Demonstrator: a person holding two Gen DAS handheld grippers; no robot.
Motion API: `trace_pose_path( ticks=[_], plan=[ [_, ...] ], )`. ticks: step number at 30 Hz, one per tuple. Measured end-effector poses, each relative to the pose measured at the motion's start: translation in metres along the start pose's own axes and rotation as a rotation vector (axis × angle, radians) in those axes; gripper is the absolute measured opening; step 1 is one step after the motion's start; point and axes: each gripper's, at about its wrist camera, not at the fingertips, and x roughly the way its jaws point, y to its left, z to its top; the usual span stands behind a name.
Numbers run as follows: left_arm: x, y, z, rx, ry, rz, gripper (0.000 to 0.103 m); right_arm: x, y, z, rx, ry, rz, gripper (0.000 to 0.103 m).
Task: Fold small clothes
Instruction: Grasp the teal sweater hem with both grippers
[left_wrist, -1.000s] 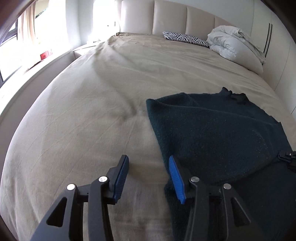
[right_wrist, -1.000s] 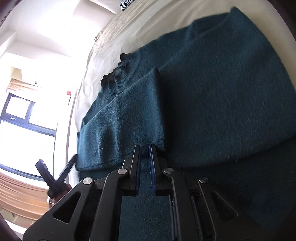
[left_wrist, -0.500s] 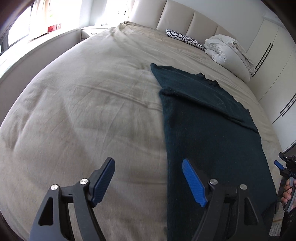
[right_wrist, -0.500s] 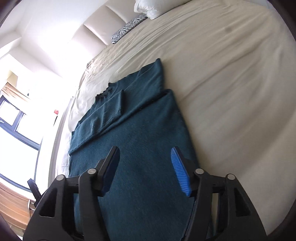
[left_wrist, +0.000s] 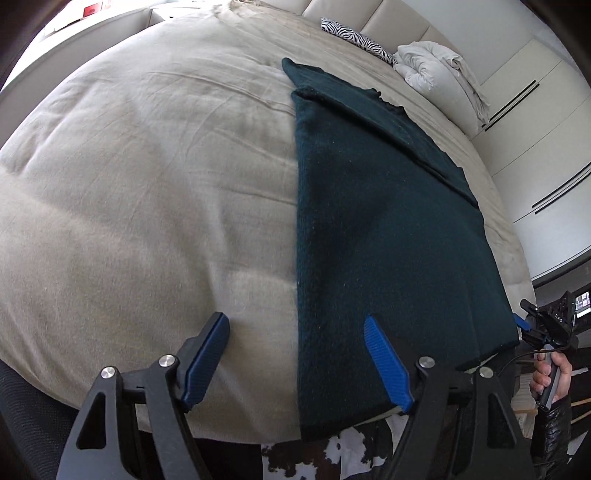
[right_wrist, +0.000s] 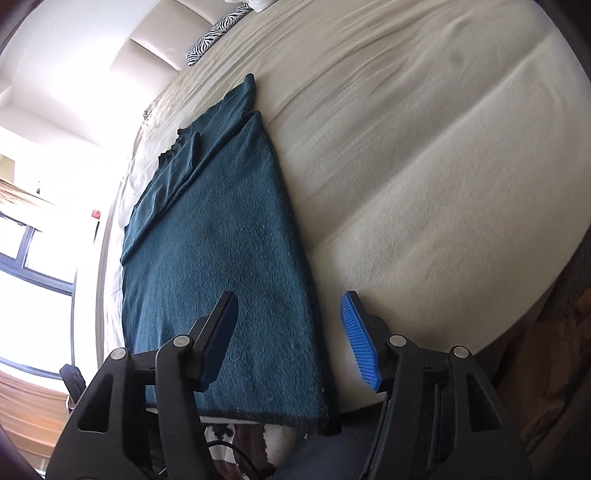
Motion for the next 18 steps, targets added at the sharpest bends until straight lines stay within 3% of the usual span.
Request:
trace_pose_path(
  ticks=[14,18],
  plan=[
    [0.003,0.000,-0.023,-0.009,0.098,-0.052,0.076,-0.012,-0.009,-0.017,0.005,0.056,0.047,0.048],
    [0.008,-0.006,-0.020,0.000,0.119,-0.050,0.064,-0.015,-0.013,-0.018,0.011,0.065,0.048,0.043]
  ],
)
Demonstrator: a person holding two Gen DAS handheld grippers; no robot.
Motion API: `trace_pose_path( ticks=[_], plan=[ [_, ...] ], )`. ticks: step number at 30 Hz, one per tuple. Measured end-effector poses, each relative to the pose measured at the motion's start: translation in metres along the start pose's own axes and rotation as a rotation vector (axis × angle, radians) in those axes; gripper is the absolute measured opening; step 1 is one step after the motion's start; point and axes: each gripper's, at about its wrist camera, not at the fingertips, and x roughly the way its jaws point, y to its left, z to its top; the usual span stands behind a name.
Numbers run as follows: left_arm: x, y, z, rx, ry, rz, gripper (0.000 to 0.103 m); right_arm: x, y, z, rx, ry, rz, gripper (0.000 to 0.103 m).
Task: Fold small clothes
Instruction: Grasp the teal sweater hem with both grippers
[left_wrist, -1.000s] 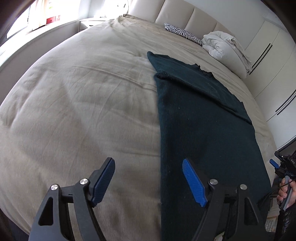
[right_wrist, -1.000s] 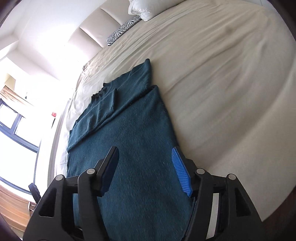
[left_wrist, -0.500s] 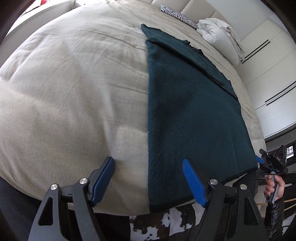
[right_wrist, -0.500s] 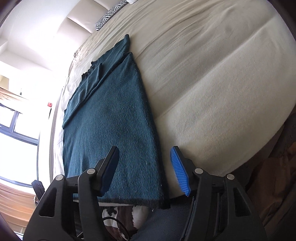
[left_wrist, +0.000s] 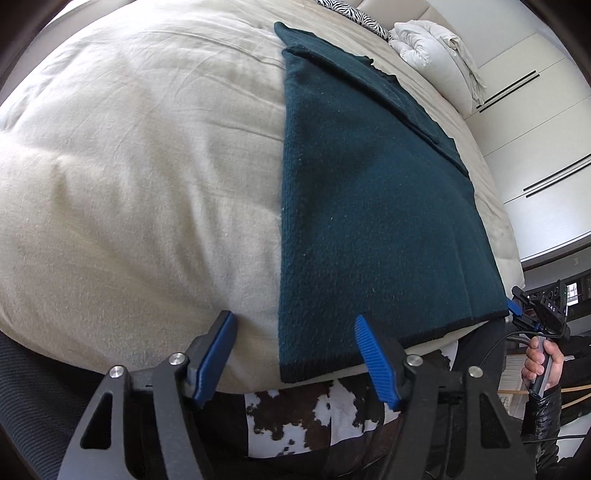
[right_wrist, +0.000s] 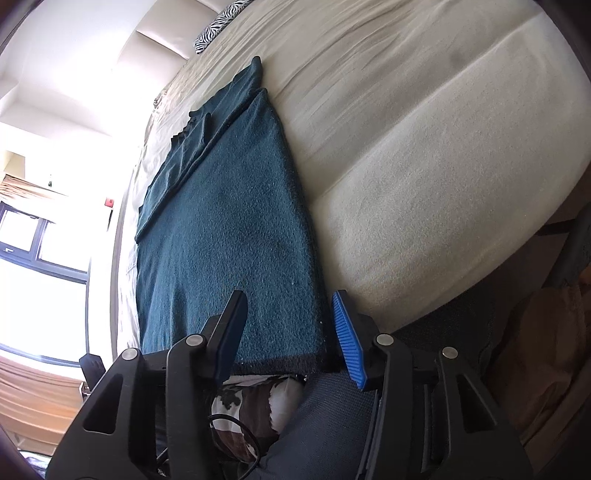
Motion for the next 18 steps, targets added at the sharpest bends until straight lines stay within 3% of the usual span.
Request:
trace_pose_path(
  ticks=[6,13,15,17,18],
  plan=[
    [0.006,-0.001,0.001,-0.012,0.016,0.004,0.048,-0.004,-0.002,-0.003,-0.005,0.021,-0.019,0.040],
    [0.009,0.002,0.002,-0.013,0.024,-0.004,0.038,-0.012,-0.010,-0.007,0.006,0.039,-0.047,0.036],
    [0.012,0.000,0.001,-0.013,0.032,-0.017,0.020,-0.012,-0.014,-0.006,0.016,0.043,-0.050,0.036],
    [0.014,0.001,0.001,-0.018,0.044,-0.039,0.009,-0.011,-0.015,-0.005,0.021,0.046,-0.047,0.035],
    [0.014,0.001,0.000,-0.021,0.044,-0.043,0.008,-0.010,-0.015,-0.005,0.019,0.051,-0.049,0.035]
  ],
)
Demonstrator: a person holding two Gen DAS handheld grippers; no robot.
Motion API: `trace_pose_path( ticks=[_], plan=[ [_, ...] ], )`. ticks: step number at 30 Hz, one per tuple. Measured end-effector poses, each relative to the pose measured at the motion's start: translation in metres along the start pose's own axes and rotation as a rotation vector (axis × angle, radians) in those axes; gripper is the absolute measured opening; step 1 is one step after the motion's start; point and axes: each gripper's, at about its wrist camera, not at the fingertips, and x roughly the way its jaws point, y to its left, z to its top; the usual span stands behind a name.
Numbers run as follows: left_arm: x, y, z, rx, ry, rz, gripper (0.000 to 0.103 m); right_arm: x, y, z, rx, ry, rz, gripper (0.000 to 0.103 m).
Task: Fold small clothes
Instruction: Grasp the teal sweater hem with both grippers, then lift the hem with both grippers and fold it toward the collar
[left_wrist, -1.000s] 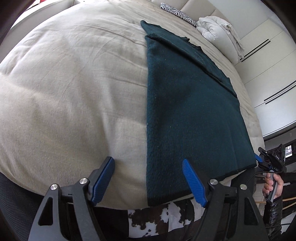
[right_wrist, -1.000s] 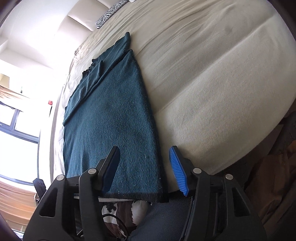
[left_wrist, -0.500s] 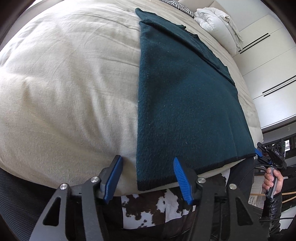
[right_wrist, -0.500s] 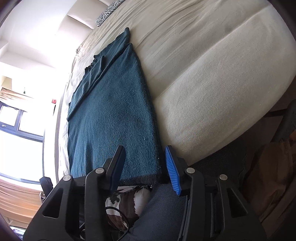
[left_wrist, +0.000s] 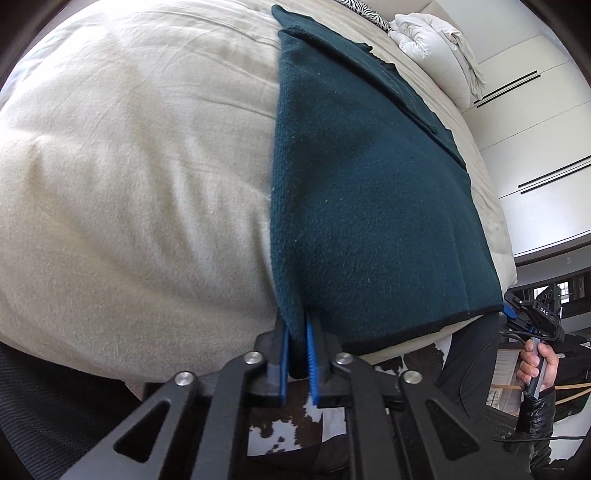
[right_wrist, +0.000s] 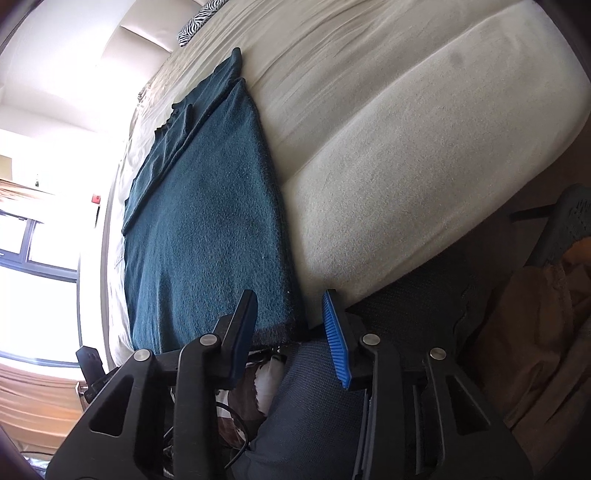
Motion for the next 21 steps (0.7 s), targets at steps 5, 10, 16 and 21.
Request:
trace_pose_path(
  ticks=[5,10,16,21],
  plan=[
    [-0.003,0.004,-0.003,-0.013,-0.016,-0.013,0.007,0.003,0.001,0.000,-0.013,0.022,-0.005,0.028],
    [-0.009,0.006,-0.004,-0.016,-0.031,-0.028,0.006,0.007,-0.006,-0.002,0.002,0.033,0.002,0.013],
    [-0.021,0.010,-0.005,-0.027,-0.059,-0.055,0.006,0.006,-0.005,-0.003,-0.012,0.025,0.011,0.007],
    [-0.038,0.010,-0.006,-0.023,-0.103,-0.085,0.006,-0.005,0.005,-0.001,-0.034,-0.012,0.033,0.006]
  ],
)
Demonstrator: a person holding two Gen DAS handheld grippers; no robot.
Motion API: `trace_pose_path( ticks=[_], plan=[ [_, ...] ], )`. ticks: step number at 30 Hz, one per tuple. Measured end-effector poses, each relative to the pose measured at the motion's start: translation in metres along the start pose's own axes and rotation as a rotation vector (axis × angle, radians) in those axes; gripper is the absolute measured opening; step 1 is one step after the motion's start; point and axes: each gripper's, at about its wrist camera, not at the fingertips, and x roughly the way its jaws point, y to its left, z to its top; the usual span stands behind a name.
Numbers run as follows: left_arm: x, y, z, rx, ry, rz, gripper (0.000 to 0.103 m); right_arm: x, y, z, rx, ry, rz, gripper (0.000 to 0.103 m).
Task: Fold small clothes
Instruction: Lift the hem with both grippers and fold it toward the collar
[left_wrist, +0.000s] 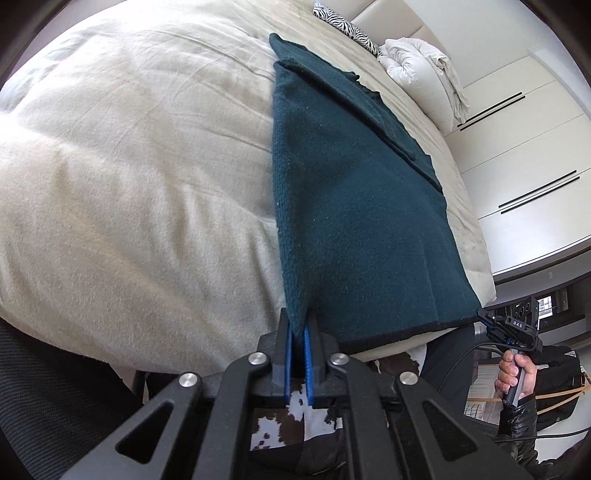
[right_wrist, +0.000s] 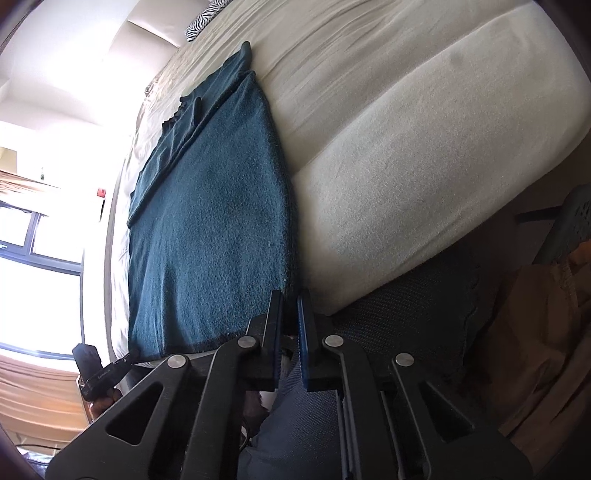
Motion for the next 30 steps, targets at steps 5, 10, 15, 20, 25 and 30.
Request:
trace_pose_path(
  ticks=[5,10,15,20,25,30],
  plan=[
    [-0.023,-0.008,0.007,0.005,-0.068,-0.040,0.005,-0.013,0.020,0.006,-0.024,-0.074,0.030,0.006],
    [-0.046,-0.019,0.020,0.022,-0.133,-0.086,0.005,-0.027,0.049,0.014,-0.066,-0.125,0.067,0.005],
    [-0.060,-0.033,0.032,0.026,-0.179,-0.127,0.005,-0.037,0.075,0.024,-0.104,-0.154,0.116,0.005],
    [-0.069,-0.040,0.052,0.021,-0.228,-0.152,0.005,-0.042,0.102,0.039,-0.125,-0.193,0.157,0.005],
    [-0.079,-0.042,0.076,0.015,-0.283,-0.171,0.005,-0.045,0.126,0.068,-0.140,-0.244,0.190,0.005],
    [-0.084,-0.041,0.102,-0.018,-0.326,-0.194,0.005,-0.051,0.137,0.104,-0.123,-0.306,0.223,0.005]
  ],
)
